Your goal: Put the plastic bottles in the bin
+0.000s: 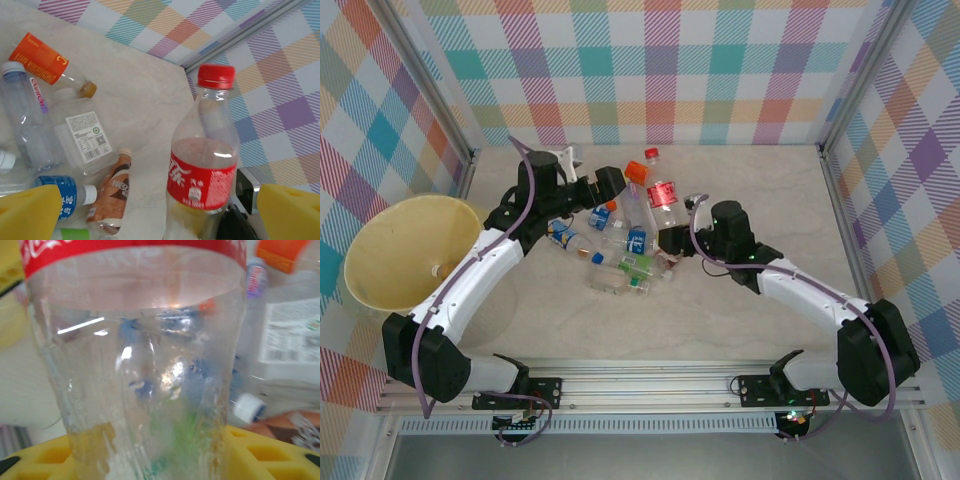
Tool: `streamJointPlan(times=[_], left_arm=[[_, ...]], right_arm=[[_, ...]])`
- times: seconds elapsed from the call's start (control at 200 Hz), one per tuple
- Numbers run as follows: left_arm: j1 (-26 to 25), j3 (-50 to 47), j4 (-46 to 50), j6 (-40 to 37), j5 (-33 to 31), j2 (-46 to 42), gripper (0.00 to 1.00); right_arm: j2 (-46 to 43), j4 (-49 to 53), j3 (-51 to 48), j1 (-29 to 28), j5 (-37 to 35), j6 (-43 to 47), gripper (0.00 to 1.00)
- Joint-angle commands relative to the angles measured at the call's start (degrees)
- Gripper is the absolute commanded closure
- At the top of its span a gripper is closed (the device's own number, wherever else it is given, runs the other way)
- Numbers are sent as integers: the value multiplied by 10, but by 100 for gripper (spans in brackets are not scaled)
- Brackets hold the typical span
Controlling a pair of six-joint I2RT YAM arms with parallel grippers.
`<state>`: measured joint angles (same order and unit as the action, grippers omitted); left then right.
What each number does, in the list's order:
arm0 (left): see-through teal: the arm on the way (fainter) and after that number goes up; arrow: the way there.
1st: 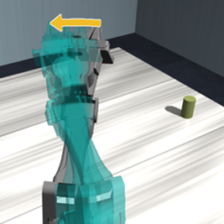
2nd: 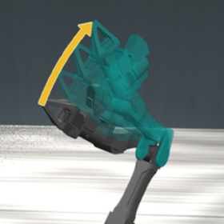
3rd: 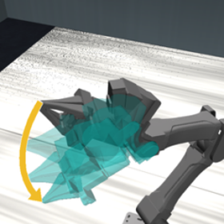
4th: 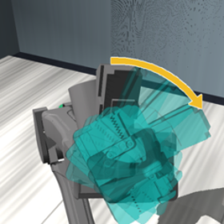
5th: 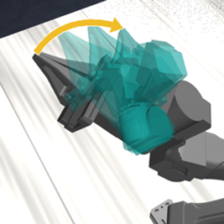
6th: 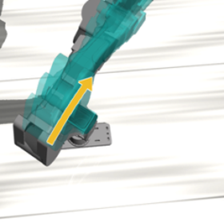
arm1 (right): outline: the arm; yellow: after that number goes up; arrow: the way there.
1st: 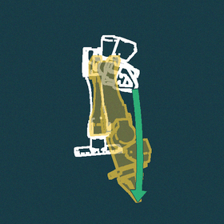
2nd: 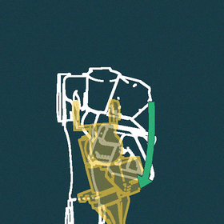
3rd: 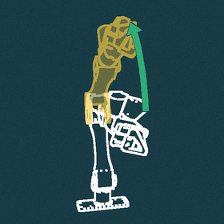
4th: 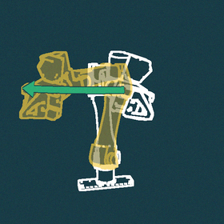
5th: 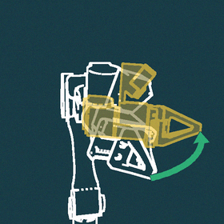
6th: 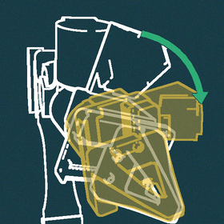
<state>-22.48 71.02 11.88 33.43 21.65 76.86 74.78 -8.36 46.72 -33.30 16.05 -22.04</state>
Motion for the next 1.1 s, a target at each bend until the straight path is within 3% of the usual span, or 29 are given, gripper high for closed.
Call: streamJointPlan(times=[0.0,0.3,0.56,0.945,1.095], left_arm=[[-5,-4,-53,19,8,-5,0],[-5,1,-70,39,-7,2,1],[-6,15,-37,41,-55,2,10],[-6,9,-25,27,-64,-6,56],[-6,-2,-31,25,-64,-17,62]], right_arm=[[15,-10,32,-15,61,42,54],[44,15,76,-48,87,66,55],[65,48,105,-74,113,94,54],[93,75,138,-91,138,114,54],[94,64,138,-91,139,118,41]])
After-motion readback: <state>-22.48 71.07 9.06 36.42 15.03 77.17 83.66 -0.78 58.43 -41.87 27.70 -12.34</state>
